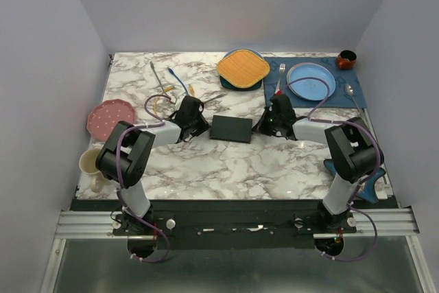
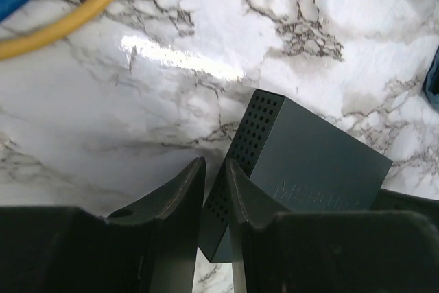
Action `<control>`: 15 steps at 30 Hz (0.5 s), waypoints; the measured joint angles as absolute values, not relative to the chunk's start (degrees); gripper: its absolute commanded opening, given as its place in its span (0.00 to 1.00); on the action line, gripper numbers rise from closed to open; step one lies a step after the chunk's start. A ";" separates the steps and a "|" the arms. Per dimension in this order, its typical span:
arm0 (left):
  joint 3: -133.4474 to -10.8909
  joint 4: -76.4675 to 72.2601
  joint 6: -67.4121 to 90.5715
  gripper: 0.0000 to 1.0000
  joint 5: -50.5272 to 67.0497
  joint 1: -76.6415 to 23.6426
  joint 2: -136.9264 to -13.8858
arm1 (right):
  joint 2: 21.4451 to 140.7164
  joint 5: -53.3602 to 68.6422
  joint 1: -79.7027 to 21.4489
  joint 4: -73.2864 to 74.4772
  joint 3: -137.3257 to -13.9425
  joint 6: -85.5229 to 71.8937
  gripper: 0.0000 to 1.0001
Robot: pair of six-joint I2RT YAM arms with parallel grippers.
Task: Pull the plug from the switch port
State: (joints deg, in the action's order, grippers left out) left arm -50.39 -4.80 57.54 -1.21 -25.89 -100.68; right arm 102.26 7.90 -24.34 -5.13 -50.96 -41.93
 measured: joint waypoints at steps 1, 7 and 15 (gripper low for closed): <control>-49.69 -4.95 57.58 0.34 -1.23 -26.39 -100.07 | 101.65 7.86 -24.34 -5.23 -50.22 -41.91 0.01; -44.45 -4.95 58.57 0.33 -0.89 -28.47 -95.48 | 97.08 7.90 -25.23 -6.33 -44.58 -41.98 0.01; -37.91 -5.21 60.27 0.33 0.23 -30.09 -89.82 | 92.60 8.03 -26.68 -6.35 -39.68 -42.15 0.01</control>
State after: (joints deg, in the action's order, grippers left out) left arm -37.91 -5.21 60.27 0.23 -30.09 -89.82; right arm 92.60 8.03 -26.68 -6.35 -39.68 -42.15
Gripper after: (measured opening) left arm 0.325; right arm 0.015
